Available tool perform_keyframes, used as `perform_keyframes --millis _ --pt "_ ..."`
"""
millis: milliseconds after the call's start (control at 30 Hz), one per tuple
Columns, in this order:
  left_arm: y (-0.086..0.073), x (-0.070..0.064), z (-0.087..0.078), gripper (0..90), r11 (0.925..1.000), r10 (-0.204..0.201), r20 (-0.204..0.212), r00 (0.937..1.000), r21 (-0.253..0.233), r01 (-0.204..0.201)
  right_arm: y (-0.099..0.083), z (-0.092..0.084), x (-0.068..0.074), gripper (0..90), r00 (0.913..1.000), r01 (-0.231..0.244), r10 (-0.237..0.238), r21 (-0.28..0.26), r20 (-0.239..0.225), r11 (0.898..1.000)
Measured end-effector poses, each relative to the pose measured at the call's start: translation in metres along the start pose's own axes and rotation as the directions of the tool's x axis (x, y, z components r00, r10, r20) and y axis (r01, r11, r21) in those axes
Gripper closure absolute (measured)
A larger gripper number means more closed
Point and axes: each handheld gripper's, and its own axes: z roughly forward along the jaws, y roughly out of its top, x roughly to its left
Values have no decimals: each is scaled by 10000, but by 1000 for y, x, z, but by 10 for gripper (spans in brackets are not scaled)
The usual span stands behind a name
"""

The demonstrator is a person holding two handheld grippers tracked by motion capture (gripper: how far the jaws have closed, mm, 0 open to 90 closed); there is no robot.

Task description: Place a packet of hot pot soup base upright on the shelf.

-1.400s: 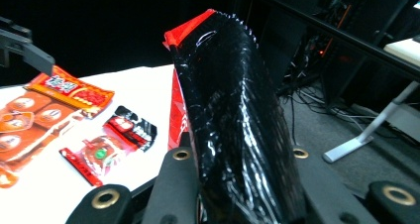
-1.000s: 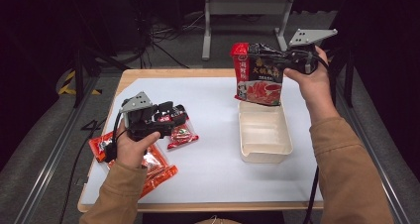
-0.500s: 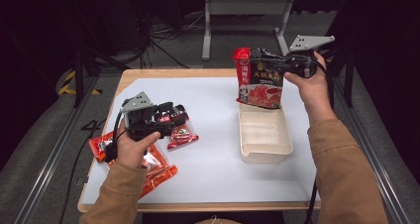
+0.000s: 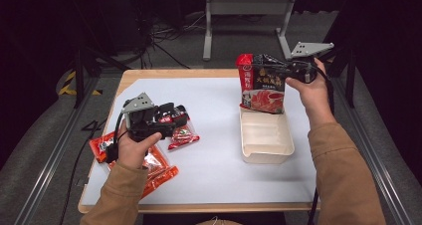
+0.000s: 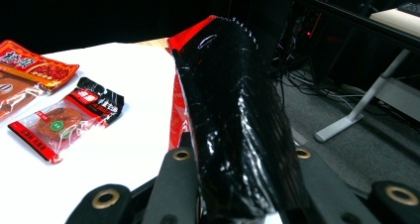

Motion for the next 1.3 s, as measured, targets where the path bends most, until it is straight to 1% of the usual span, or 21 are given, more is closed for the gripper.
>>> perform_keyframes --millis 100,200,300,367,433,500,567,667,733,800,833,867,900,967,1033,1067,1167,1300 --pt "0 0 0 290 10000 -1 3 10000 11 1 -2 1 0 759 10000 19 -19 -51 -5 10000" --pt "0 0 -1 291 10000 60 -29 10000 -16 -60 -5 3 1 756 10000 43 -43 12 -38 10000" --pt "0 0 -1 291 10000 82 -40 10000 0 -82 -8 4 2 752 10000 12 -13 -182 -65 9998" --pt "0 0 -1 290 10000 80 -45 10000 4 -80 -9 5 3 748 9999 15 -17 -181 -115 9998" --pt "0 0 -1 290 10000 54 -27 10000 -10 -54 -11 7 3 744 9998 44 -45 -93 -174 9999" --pt "0 0 -1 290 10000 44 -16 10000 -10 -44 -15 10 4 737 9997 89 -85 169 -243 9998" --pt "0 0 -1 290 10000 84 -45 10000 -2 -84 -19 12 5 730 9996 -22 27 175 -282 9998" --pt "0 0 0 290 10000 55 -28 10000 9 -55 -25 15 5 725 9995 -34 49 523 -298 9986" --pt "0 0 0 290 10000 55 -40 10000 29 -55 -28 16 5 723 9995 -81 99 598 -301 9982" --pt "-1 0 0 290 10000 14 -32 10000 32 -14 -33 17 5 719 9992 -191 212 629 -330 9978" --pt "-1 -1 1 290 10000 -18 -8 10000 53 18 -37 16 5 718 9988 -359 376 484 -327 9982" --pt "-1 -1 1 290 10000 -14 -9 10000 56 14 -39 15 5 718 9986 -401 416 430 -329 9983" --pt "-1 -1 1 290 10000 -14 -9 10000 56 14 -39 15 5 718 9986 -401 416 430 -329 9983" --pt "-1 -1 1 290 10000 -14 -11 10000 82 14 -43 12 4 715 9978 -586 598 412 -285 9974" --pt "-1 -1 1 289 10000 19 -21 10000 84 -19 -44 11 4 715 9975 -631 643 437 -275 9970" --pt "-1 -1 1 289 10000 17 -26 10000 91 -16 -45 11 4 714 9969 -734 746 488 -242 9961" --pt "-1 -1 1 290 9999 37 -34 10000 111 -36 -50 8 4 714 9946 -1010 1018 369 -210 9942" --pt "-2 -1 2 290 9999 -1 -11 10000 154 1 -56 6 4 723 9932 -1149 1153 295 -125 9929"
